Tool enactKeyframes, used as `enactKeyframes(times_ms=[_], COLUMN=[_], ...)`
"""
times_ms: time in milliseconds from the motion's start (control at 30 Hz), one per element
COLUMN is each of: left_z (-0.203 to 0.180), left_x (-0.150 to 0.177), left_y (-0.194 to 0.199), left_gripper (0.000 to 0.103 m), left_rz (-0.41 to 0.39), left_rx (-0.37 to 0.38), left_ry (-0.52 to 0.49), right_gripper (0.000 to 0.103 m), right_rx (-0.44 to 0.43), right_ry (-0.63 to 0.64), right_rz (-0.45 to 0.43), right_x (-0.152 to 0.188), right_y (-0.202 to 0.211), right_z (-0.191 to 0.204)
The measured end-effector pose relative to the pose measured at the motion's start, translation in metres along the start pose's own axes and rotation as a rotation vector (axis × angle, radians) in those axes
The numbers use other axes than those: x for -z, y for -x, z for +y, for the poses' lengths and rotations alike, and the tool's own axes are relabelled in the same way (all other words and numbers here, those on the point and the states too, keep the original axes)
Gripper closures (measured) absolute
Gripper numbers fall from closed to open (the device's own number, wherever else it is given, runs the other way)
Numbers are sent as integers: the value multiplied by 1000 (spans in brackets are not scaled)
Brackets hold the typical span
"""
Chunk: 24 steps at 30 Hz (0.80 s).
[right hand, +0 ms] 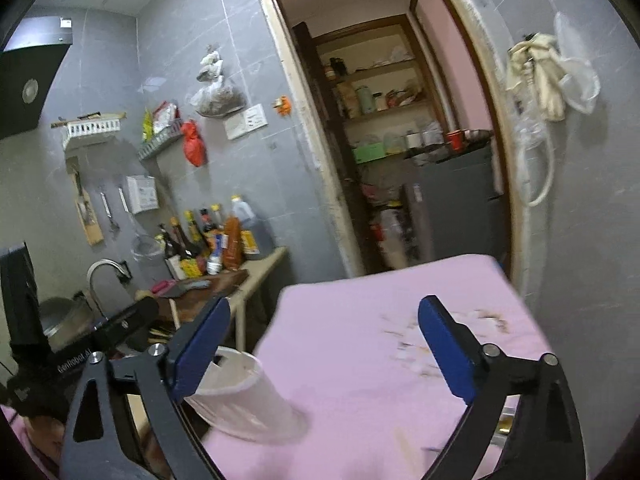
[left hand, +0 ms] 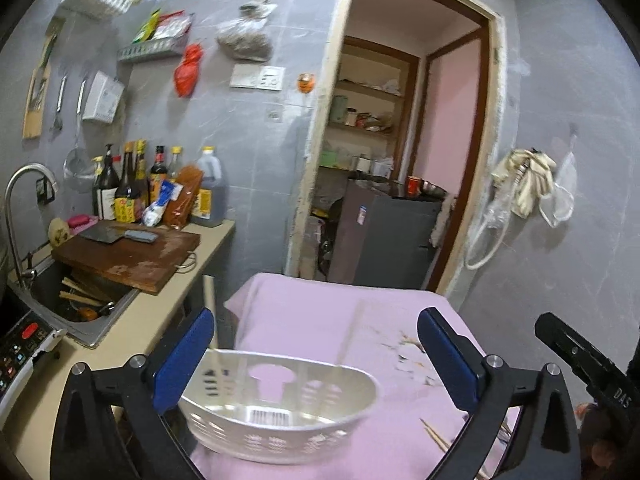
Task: Organize utensils
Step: 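Drop the chopstick into the white caddy by opening the left gripper, then move the left gripper back to the chopsticks and grasp one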
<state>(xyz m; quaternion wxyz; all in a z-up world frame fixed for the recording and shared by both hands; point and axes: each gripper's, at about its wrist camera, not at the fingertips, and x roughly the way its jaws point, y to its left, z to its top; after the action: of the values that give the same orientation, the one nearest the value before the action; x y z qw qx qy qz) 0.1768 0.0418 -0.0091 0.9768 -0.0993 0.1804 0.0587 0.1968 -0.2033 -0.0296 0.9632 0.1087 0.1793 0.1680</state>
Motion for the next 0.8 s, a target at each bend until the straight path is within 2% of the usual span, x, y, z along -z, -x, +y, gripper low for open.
enactKeyframes(times_ms=[233,367,567,800], left_z=[-60,-90,-119,-135], left_x=[27,45,76,113], left_y=[9,5,-12,-41], left_gripper=[1,1,1,1], left_rz=[29,77,158,280], left_rx=[18,19,-16,-51], left_ry=[-44,-63,-50,8], right_gripper=[2,2,1,2], right_rx=[139,159,147,66], right_ry=[58,66,45,23], right_rz=[22,65,157,269], right_x=[1,3,11,33], right_y=[39,45,34,-2], right_z=[-54,-88,-139,-185])
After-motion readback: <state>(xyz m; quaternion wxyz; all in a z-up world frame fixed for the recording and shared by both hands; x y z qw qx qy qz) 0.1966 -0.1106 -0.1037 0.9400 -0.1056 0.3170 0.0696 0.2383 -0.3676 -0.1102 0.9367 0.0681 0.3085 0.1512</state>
